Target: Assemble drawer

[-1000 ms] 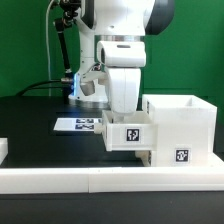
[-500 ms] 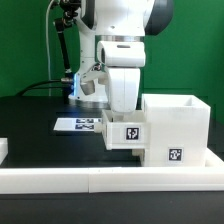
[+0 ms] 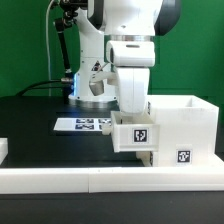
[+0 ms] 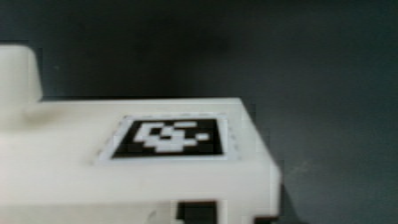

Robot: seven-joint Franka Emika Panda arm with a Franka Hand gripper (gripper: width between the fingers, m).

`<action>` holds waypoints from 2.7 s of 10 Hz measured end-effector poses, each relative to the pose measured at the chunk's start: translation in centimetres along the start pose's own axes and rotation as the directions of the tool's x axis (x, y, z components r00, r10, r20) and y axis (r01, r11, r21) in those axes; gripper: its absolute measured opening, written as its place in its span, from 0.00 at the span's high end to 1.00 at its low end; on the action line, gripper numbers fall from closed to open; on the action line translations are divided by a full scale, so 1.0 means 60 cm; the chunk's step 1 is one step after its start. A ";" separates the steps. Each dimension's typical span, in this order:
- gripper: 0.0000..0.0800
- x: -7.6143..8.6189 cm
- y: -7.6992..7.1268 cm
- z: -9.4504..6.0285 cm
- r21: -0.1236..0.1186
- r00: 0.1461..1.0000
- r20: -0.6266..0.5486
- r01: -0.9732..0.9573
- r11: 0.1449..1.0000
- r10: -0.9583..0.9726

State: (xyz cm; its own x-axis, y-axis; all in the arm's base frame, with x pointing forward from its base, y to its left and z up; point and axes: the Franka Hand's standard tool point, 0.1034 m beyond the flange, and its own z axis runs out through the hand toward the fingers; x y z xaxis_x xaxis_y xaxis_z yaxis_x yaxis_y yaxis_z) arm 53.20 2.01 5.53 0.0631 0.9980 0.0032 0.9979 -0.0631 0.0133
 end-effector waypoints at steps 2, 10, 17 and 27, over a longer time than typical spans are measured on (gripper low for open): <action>0.94 -0.001 0.000 0.000 0.000 1.000 0.000 -0.001 1.000 0.001; 0.32 -0.005 0.016 -0.039 0.001 1.000 0.016 -0.011 1.000 0.011; 0.19 -0.085 0.099 -0.074 0.044 0.999 0.038 0.015 0.999 -0.017; 0.19 -0.115 0.096 -0.041 0.051 0.984 -0.171 0.054 0.997 -0.044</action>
Offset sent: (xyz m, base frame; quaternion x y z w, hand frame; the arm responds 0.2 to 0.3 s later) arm 0.0000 0.0000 0.0000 0.0000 0.0000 0.0000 1.0000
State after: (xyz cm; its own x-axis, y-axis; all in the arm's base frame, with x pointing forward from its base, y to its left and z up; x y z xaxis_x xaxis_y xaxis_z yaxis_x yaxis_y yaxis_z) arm 58.47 -5.24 8.04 0.0155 0.9847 0.1736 0.9993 -0.0092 -0.0372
